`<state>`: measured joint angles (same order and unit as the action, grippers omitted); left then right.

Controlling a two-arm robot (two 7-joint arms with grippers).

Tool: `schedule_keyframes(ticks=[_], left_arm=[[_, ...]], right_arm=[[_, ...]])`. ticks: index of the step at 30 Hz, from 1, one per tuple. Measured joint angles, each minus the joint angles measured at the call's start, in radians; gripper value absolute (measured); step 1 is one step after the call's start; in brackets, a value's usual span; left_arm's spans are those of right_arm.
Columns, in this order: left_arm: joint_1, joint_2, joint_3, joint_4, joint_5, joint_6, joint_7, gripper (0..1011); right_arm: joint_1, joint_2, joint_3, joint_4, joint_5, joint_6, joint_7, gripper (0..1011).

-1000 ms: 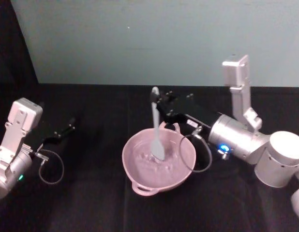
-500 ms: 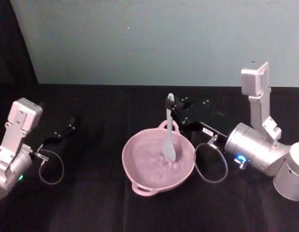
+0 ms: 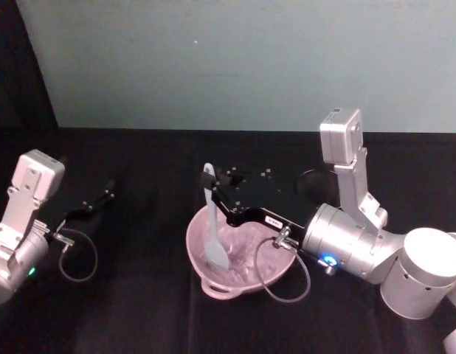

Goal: Use the one hand to pick up the spoon and stir the clear water in the bowl.

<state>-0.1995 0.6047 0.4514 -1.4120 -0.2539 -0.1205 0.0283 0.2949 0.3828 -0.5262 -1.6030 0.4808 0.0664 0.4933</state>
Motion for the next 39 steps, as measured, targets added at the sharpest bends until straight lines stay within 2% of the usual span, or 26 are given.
schedule_keyframes(ticks=[11, 14, 19, 23, 27, 32, 39], left_arm=[[0.0, 0.0, 0.0, 0.0, 0.0, 0.0, 0.0, 1005], [0.0, 0.0, 0.0, 0.0, 0.0, 0.0, 0.0, 1005], [0.0, 0.0, 0.0, 0.0, 0.0, 0.0, 0.0, 1005], [0.0, 0.0, 0.0, 0.0, 0.0, 0.0, 0.0, 1005], [0.0, 0.0, 0.0, 0.0, 0.0, 0.0, 0.0, 1005], [0.0, 0.0, 0.0, 0.0, 0.0, 0.0, 0.0, 1005], [0.0, 0.0, 0.0, 0.0, 0.0, 0.0, 0.0, 1005]], right_arm=[[-0.001, -0.006, 0.008, -0.02, 0.021, -0.02, -0.003, 110], [-0.002, 0.007, 0.018, -0.05, 0.021, -0.011, -0.018, 110], [0.003, 0.047, 0.055, -0.129, 0.023, 0.037, -0.052, 110], [0.006, 0.068, 0.076, -0.161, 0.032, 0.061, -0.062, 110], [0.003, 0.102, 0.111, -0.205, 0.047, 0.085, -0.079, 110], [-0.008, 0.133, 0.145, -0.239, 0.061, 0.09, -0.092, 110], [-0.021, 0.15, 0.162, -0.26, 0.067, 0.086, -0.104, 110]])
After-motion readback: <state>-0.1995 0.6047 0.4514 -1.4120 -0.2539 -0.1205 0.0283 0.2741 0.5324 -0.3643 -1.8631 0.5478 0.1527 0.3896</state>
